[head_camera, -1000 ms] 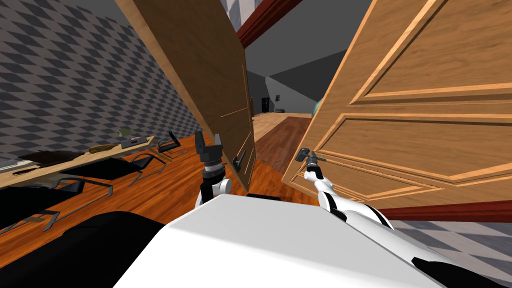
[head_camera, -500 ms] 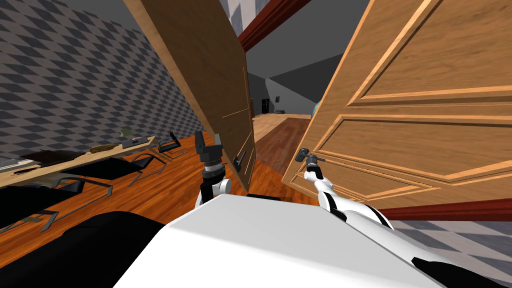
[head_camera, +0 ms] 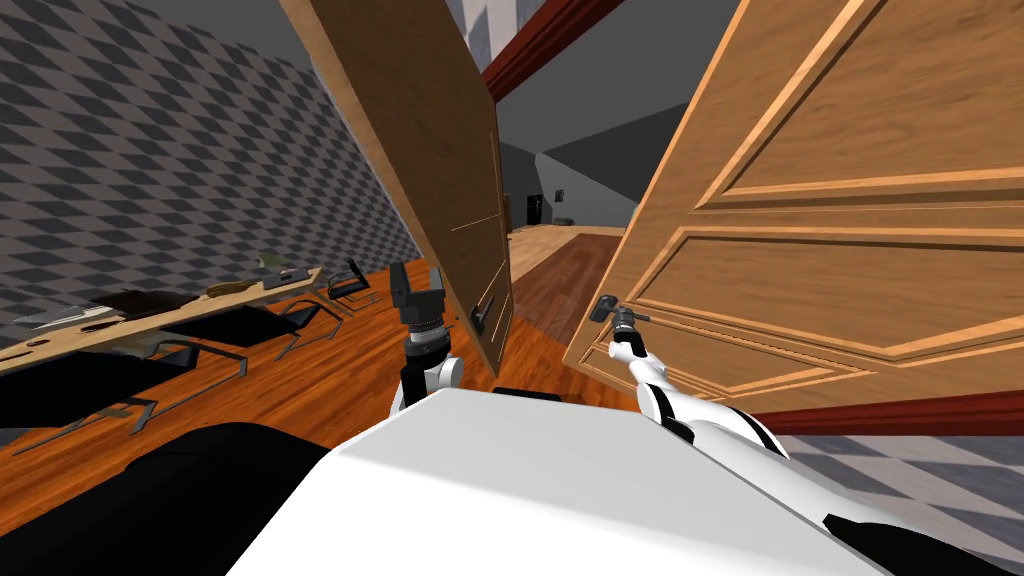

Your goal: Pull the door open

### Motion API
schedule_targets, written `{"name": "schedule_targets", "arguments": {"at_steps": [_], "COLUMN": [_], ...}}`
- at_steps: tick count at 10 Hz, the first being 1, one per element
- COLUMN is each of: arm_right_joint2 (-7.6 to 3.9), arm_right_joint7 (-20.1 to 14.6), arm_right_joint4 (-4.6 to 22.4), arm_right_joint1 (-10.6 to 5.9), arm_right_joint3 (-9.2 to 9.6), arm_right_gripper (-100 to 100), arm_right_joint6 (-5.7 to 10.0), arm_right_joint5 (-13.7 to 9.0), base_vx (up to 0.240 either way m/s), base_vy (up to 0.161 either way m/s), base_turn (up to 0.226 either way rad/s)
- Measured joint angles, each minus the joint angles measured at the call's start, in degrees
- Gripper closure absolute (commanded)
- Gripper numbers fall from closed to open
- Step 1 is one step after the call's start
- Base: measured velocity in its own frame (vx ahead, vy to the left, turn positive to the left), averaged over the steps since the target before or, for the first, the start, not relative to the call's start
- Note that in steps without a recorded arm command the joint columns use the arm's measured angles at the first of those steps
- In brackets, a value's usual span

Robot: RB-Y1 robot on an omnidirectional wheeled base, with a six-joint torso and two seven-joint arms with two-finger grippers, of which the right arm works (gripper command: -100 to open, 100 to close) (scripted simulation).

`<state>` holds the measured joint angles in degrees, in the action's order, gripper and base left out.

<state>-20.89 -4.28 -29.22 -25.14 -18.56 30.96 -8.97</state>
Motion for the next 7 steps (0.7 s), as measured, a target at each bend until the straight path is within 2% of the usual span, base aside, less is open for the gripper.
{"name": "schedule_targets", "arguments": {"at_steps": [1, 2, 3, 4, 5, 7], "arm_right_joint2": [0.19, 0.03, -0.16, -0.56, -0.47, -0.72], "arm_right_joint7": [-0.4, -1.0, -1.9, -2.9, -3.5, -4.8], "arm_right_joint4": [-0.7, -0.4, -1.2, -0.9, -1.9, -0.8], "arm_right_joint1": [0.56, 0.48, 1.06, 0.8, 1.33, 0.89], "arm_right_joint3": [0.46, 1.16, 1.97, 2.87, 3.49, 4.92], "arm_right_gripper": [100, 100, 100, 100, 100, 100], "arm_right_joint6": [-0.33, -0.29, -0.6, -0.65, -0.99, -0.62], "arm_right_joint5": [0.2, 0.4, 0.7, 1.1, 1.3, 1.8], "base_vx": [-0.216, -0.258, -0.284, -0.277, -0.245, -0.163], "base_vy": [-0.048, -0.055, -0.053, -0.066, -0.046, -0.055], "base_turn": [0.121, 0.167, 0.144, 0.152, 0.118, 0.058]}}
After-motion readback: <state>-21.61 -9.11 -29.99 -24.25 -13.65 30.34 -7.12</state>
